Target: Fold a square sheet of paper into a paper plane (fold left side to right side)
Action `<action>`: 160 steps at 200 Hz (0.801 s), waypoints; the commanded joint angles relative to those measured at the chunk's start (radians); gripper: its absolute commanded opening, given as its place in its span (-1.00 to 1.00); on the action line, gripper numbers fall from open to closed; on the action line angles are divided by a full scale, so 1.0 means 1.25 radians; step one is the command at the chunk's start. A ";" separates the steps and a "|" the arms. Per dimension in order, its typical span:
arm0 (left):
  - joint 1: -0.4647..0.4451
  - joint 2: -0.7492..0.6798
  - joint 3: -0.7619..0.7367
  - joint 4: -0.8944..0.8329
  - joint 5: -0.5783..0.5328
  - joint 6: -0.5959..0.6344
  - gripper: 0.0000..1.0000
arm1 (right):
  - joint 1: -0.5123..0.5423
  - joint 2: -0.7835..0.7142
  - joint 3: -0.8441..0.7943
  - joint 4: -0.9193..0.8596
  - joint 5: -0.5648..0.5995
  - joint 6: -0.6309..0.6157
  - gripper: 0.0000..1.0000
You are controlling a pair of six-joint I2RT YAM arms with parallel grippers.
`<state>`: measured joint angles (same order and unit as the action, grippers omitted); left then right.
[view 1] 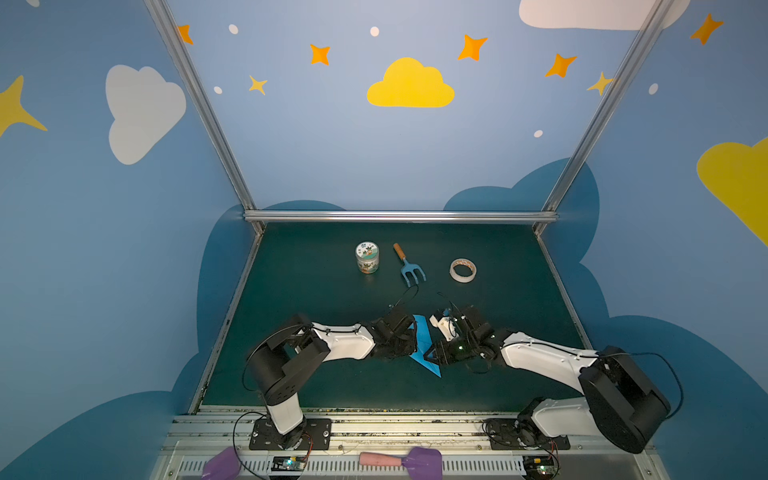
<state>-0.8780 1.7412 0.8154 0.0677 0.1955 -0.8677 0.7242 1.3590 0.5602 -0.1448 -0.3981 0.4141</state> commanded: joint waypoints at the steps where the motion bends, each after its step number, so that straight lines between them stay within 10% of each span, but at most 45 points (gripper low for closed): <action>1: -0.003 0.043 -0.017 -0.089 -0.014 0.012 -0.93 | 0.034 0.008 0.030 -0.064 0.088 -0.023 -0.05; 160: -0.005 0.042 -0.018 -0.086 -0.014 0.009 -0.92 | 0.214 0.046 0.117 -0.161 0.415 -0.028 -0.02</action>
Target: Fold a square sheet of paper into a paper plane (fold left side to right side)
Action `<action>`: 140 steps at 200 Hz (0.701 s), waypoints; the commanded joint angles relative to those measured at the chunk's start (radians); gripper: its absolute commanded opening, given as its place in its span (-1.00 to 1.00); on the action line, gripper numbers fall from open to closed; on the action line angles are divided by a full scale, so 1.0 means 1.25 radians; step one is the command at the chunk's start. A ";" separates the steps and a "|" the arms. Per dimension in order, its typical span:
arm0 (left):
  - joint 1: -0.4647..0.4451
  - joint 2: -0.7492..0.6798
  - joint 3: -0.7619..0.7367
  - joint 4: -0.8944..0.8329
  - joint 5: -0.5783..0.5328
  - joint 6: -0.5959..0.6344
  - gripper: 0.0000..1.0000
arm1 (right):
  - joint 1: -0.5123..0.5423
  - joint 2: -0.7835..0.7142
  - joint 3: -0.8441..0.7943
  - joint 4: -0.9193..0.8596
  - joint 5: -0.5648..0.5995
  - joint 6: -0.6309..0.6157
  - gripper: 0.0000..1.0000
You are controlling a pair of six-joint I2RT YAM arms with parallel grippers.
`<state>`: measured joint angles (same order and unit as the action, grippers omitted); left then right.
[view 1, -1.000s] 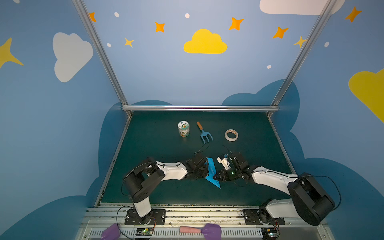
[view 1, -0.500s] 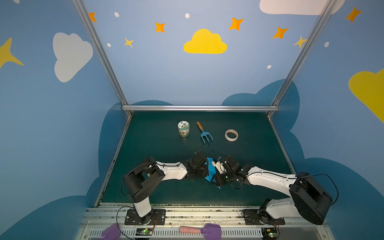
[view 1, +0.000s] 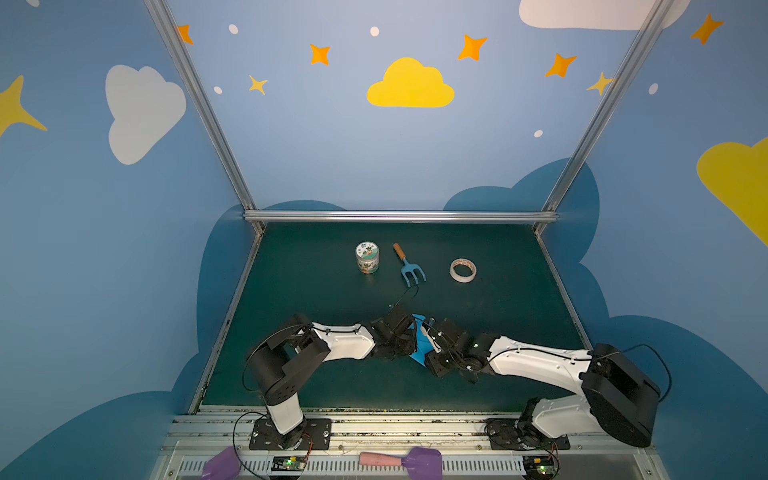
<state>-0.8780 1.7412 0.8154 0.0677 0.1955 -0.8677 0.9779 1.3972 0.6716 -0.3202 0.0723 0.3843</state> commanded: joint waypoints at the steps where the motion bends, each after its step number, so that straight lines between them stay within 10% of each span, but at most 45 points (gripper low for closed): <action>1: -0.006 0.042 -0.018 -0.087 -0.014 0.009 -0.93 | 0.011 0.016 0.028 -0.021 0.039 -0.004 -0.03; 140: -0.008 0.039 -0.020 -0.081 -0.015 0.007 -0.93 | 0.024 0.049 0.031 -0.028 0.054 0.001 -0.56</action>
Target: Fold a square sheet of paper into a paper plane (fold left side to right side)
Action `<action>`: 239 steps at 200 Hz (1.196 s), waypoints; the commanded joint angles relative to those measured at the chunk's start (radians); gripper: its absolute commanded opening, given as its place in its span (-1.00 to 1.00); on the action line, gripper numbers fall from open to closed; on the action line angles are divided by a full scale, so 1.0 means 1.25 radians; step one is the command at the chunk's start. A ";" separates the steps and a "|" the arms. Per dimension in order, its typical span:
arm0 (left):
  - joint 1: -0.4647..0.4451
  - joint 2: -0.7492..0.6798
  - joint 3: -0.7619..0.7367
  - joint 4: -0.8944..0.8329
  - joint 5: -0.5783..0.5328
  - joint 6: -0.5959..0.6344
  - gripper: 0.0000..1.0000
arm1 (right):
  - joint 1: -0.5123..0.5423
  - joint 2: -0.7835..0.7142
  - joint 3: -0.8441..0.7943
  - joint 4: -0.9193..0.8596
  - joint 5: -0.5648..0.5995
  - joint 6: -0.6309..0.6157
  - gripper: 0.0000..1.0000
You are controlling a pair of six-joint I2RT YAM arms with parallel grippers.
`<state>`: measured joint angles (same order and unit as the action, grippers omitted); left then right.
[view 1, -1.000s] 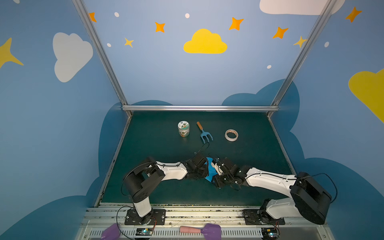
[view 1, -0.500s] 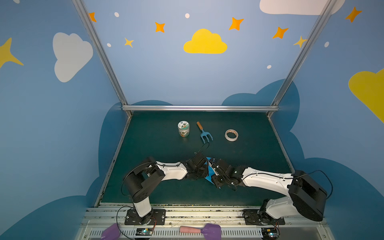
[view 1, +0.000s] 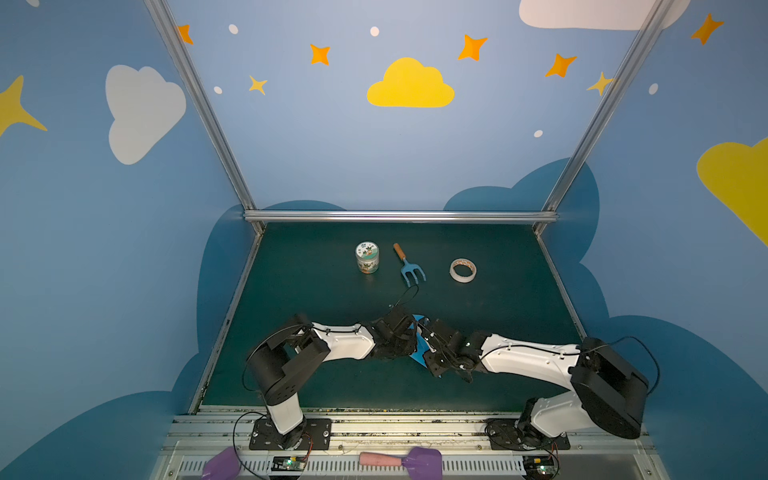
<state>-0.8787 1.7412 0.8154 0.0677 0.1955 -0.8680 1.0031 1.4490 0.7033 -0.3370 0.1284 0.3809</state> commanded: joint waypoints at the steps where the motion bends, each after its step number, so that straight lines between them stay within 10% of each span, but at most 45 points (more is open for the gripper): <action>1: -0.007 0.039 -0.020 -0.082 -0.015 0.008 -0.93 | 0.004 0.008 0.006 -0.015 0.008 0.003 -0.57; 70: -0.008 0.036 -0.021 -0.082 -0.019 0.007 -0.93 | -0.006 0.015 -0.013 0.018 -0.027 0.015 -1.00; 239: -0.010 0.024 -0.036 -0.080 -0.020 0.004 -0.93 | -0.204 -0.014 -0.112 0.146 -0.355 0.050 -1.00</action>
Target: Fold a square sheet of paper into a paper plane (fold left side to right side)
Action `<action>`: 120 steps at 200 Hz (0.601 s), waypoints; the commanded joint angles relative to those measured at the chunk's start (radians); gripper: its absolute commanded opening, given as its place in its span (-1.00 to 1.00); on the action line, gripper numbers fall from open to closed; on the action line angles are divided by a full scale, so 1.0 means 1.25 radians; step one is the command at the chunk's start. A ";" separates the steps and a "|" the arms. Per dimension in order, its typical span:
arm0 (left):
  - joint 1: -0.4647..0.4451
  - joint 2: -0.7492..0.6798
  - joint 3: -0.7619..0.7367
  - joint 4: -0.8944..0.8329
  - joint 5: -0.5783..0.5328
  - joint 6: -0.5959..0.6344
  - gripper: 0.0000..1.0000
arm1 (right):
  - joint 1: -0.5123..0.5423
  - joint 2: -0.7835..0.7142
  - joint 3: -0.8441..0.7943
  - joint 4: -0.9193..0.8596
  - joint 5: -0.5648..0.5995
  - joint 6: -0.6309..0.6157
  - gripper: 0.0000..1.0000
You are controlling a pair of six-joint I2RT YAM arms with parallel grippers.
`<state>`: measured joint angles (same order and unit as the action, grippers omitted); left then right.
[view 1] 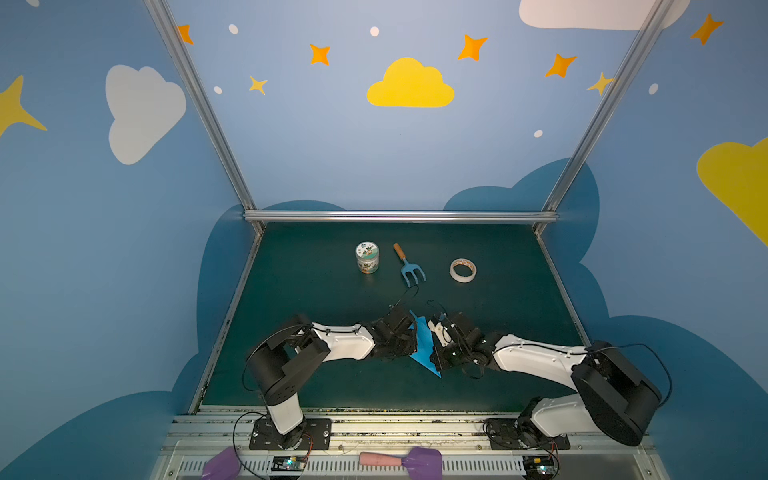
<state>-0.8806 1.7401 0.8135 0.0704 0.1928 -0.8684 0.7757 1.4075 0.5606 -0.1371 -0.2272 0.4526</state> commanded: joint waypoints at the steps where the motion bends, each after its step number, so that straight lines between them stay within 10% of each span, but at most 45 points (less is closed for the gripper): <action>1: -0.008 0.026 -0.034 -0.082 -0.018 0.004 -0.93 | -0.023 0.020 0.002 -0.014 -0.073 -0.008 -1.00; 120: -0.008 -0.083 0.005 -0.083 0.001 0.128 -0.93 | -0.058 0.151 0.012 -0.069 -0.164 -0.027 -1.00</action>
<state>-0.8867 1.7004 0.8131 0.0139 0.1947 -0.7982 0.6807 1.5063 0.6102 -0.1799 -0.4149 0.4286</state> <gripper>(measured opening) 0.047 0.048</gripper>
